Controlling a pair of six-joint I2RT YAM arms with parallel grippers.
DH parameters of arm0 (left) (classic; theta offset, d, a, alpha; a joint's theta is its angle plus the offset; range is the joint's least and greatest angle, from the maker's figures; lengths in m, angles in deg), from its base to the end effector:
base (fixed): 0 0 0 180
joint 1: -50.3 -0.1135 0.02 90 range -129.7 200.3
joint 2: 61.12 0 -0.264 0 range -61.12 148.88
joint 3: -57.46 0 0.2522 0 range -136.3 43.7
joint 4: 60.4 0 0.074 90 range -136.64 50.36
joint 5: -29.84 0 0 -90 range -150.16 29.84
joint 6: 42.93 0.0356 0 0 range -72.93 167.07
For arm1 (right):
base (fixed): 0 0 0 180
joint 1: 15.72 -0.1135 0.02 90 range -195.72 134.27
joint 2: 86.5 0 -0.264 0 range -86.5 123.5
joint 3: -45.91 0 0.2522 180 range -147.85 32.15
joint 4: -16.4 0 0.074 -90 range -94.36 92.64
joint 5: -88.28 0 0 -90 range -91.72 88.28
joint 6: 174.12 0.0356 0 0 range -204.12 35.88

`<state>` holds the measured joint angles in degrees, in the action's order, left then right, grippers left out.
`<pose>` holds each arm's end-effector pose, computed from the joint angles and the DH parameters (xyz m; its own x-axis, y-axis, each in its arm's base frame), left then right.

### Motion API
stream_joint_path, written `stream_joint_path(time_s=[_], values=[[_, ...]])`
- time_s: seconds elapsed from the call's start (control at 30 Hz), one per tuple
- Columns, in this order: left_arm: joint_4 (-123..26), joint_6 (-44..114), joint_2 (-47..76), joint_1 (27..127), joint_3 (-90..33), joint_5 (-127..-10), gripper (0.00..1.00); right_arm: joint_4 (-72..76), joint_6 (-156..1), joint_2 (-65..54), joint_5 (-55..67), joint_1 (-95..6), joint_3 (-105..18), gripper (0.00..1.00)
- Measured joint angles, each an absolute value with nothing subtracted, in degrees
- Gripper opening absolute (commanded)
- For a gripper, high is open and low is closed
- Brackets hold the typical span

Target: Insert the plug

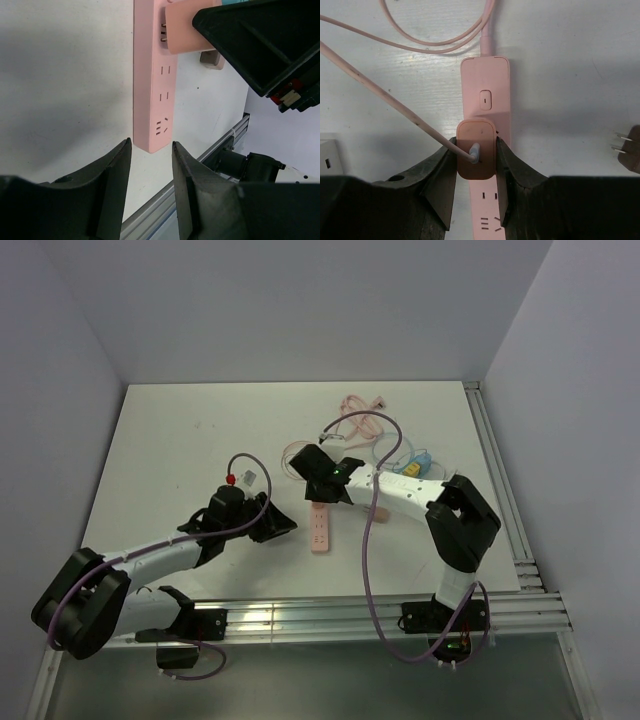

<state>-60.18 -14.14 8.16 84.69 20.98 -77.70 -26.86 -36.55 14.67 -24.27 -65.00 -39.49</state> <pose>0.1830 -0.1383 0.1650 -0.8713 -0.4163 -0.2599 -0.0343 0.5800 -0.8139 0.2510 0.2706 0.2123 -0.7990 0.1166 -0.5899 0.0275 0.9871 0.1580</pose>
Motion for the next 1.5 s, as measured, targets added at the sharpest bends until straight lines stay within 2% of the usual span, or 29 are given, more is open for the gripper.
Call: stream_joint_path(time_s=[0.23, 0.6, 0.77, 0.83, 0.87, 0.9, 0.93, 1.0, 1.2, 1.3, 1.5], values=[[-63.3, -14.9, 11.0, 85.3, 22.2, -77.9, 0.38, -27.0, -34.6, 15.3, -29.5, -67.8, -39.4, 0.0], [-63.3, -15.2, 10.3, 85.4, 23.9, -77.7, 0.38, -22.1, -30.1, 17.6, -43.0, -74.3, -34.8, 0.0], [-62.8, -15.2, 9.1, 85.4, 23.9, -77.2, 0.38, -21.0, -30.1, 17.7, -44.4, -74.6, -34.3, 0.0], [-62.1, -15.2, 8.4, 85.4, 23.9, -76.8, 0.4, -19.9, -30.6, 16.9, -44.3, -74.6, -33.7, 0.14], [-61.6, -15.2, 7.8, 85.4, 23.9, -76.6, 0.41, -19.3, -31.2, 16.4, -44.0, -74.6, -33.2, 0.31], [-61.1, -15.2, 7.3, 85.4, 23.9, -76.3, 0.42, -18.9, -31.7, 16.0, -43.8, -74.4, -33.0, 0.69], [-60.7, -15.2, 6.7, 85.4, 23.9, -76.0, 0.43, -19.1, -32.0, 15.8, -43.2, -74.3, -33.1, 0.82], [-59.7, -15.2, 5.4, 85.4, 23.8, -75.1, 0.46, -21.8, -34.0, 15.8, -40.5, -74.2, -33.3, 0.98], [-56.6, -15.1, 2.1, 85.4, 23.8, -73.0, 0.51, -31.0, -39.0, 15.0, -36.0, -73.4, -40.8, 1.0], [-54.6, -15.1, -0.3, 85.4, 23.8, -71.8, 0.52, -32.5, -39.5, 10.1, -33.7, -72.7, -41.5, 0.98], [-50.1, -14.0, -4.9, 85.4, 23.4, -69.3, 0.52, -34.5, -38.5, -5.2, -30.7, -69.1, -30.4, 0.88]])
